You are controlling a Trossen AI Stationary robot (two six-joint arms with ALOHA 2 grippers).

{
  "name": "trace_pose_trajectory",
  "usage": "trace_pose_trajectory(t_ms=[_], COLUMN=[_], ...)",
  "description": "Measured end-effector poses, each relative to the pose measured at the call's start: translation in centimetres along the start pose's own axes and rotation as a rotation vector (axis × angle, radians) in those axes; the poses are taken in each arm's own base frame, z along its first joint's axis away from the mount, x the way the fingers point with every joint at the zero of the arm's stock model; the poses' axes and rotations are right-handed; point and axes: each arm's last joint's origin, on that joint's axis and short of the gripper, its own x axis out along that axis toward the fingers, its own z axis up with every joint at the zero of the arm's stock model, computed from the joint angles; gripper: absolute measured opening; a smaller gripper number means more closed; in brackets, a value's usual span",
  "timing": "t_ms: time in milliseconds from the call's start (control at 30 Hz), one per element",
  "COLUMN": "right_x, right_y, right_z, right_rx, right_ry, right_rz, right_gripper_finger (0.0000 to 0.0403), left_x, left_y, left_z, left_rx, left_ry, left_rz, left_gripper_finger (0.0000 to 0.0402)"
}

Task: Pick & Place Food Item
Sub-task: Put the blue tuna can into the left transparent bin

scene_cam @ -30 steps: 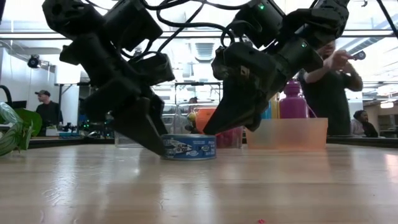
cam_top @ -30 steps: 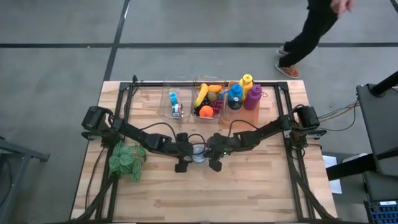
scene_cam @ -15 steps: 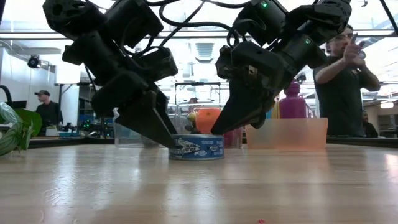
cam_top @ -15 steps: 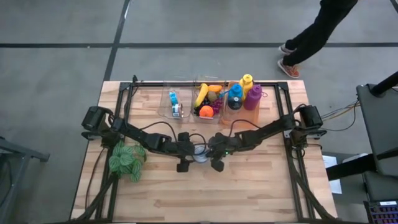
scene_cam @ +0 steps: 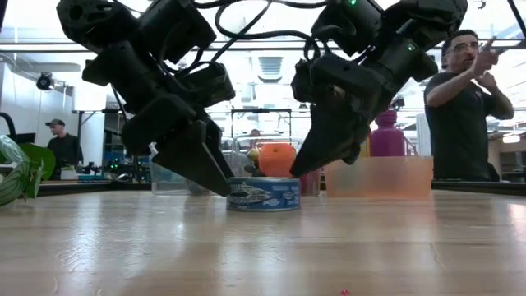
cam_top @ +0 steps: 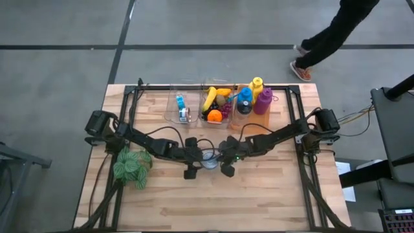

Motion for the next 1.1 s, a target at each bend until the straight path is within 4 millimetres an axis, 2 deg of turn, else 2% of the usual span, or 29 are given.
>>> trace_pose_trajectory(t_ms=[167,367,567,733,967,1100], right_x=[-1.0,-2.4,-2.8,-2.0,0.5,1.3], right_y=[-0.1,0.1,-0.1,-0.5,-0.9,-1.0], right_z=[-0.1,0.6,0.2,-0.6,-1.6,-1.8], right_rx=[-0.001,0.001,0.035,0.067,0.067,0.067], right_ry=[0.0,-0.033,0.007,0.056,0.065,0.047], right_rz=[-0.105,-0.101,-0.136,-0.166,-0.175,-0.161], right_gripper_finger=[0.0008,0.0008,0.0008,0.0008,0.0008,0.0008], left_x=[0.0,0.0,0.0,0.0,0.0,0.1], left_y=[0.0,0.0,0.0,0.0,0.0,0.0], left_z=[0.0,0.0,0.0,0.0,0.1,0.1], left_rx=[0.0,0.0,-0.001,-0.001,-0.002,-0.002], left_ry=[0.001,0.0,0.001,0.0,-0.009,-0.01], left_rz=[0.0,0.0,0.0,0.0,-0.001,-0.001], left_gripper_finger=[0.0322,0.0322,0.0322,0.0322,0.0322,0.0322])
